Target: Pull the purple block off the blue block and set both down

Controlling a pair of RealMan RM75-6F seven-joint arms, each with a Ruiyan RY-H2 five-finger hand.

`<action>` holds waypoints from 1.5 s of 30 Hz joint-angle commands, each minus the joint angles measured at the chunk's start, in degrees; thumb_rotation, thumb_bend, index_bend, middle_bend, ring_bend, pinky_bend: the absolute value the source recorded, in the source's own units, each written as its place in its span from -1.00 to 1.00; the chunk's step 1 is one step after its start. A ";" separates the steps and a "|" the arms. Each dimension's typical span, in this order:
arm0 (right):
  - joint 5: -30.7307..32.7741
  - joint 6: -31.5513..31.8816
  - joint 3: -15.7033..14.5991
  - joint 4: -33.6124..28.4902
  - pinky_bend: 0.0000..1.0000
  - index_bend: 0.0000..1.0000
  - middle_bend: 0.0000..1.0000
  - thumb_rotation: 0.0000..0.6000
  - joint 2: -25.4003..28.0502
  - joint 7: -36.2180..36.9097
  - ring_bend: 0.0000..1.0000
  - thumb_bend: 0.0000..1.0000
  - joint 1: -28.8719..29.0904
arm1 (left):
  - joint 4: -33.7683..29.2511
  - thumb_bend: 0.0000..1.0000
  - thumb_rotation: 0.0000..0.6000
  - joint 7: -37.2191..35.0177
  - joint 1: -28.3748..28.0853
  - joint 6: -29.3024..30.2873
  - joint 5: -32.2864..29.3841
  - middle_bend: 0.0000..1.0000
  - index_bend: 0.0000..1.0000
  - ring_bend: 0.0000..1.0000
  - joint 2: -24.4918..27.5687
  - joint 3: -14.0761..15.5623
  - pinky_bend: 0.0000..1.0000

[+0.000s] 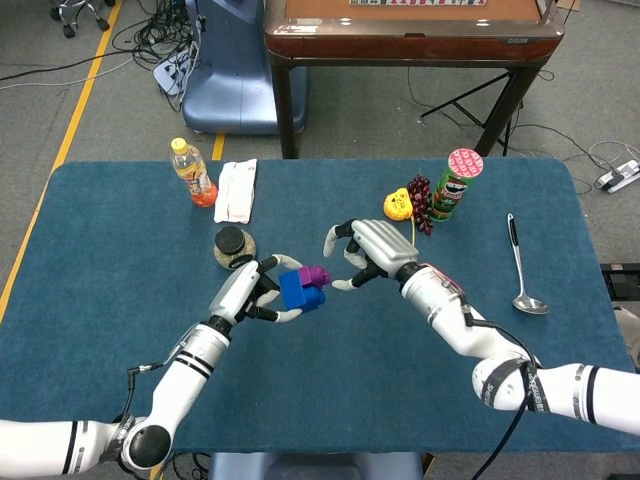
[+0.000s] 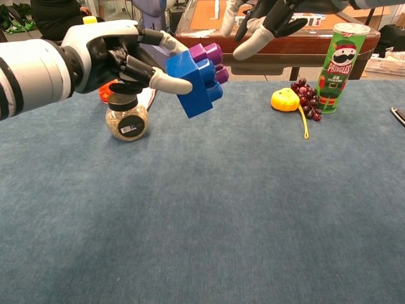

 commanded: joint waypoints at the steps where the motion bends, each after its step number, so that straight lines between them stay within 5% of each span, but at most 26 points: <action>1: 1.53 -1.75 -0.06 0.62 1.00 -0.13 1.00 1.00 0.83 1.35 1.00 -1.00 1.25 | 0.02 -0.27 1.00 0.03 0.03 0.01 -0.06 1.00 0.13 0.77 -0.07 0.02 1.00; 27: 2.78 -8.41 -3.04 3.71 1.00 -0.16 1.00 1.00 2.74 7.58 1.00 -0.99 5.36 | 0.13 -0.27 1.00 -0.97 0.30 -0.71 -0.43 1.00 0.13 0.77 -0.17 -0.70 1.00; 45: -0.47 -10.41 -3.37 5.07 1.00 0.01 1.00 1.00 2.47 11.64 1.00 -0.72 5.90 | -0.04 -0.27 1.00 -0.95 0.35 -0.94 -0.11 1.00 0.13 0.78 -0.18 -0.44 1.00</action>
